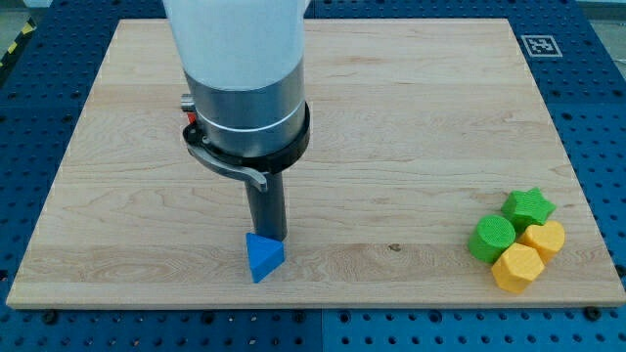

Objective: Separate the red star and the blue cube

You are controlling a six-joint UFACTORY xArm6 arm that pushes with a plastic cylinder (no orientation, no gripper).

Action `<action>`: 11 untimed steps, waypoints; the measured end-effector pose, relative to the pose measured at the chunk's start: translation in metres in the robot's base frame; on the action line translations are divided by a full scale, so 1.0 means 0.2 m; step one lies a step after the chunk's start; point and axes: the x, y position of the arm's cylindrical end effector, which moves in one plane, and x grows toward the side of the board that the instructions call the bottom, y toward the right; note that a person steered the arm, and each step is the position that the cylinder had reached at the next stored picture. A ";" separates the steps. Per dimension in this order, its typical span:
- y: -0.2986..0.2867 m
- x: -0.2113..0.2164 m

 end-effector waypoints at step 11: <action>-0.19 -0.58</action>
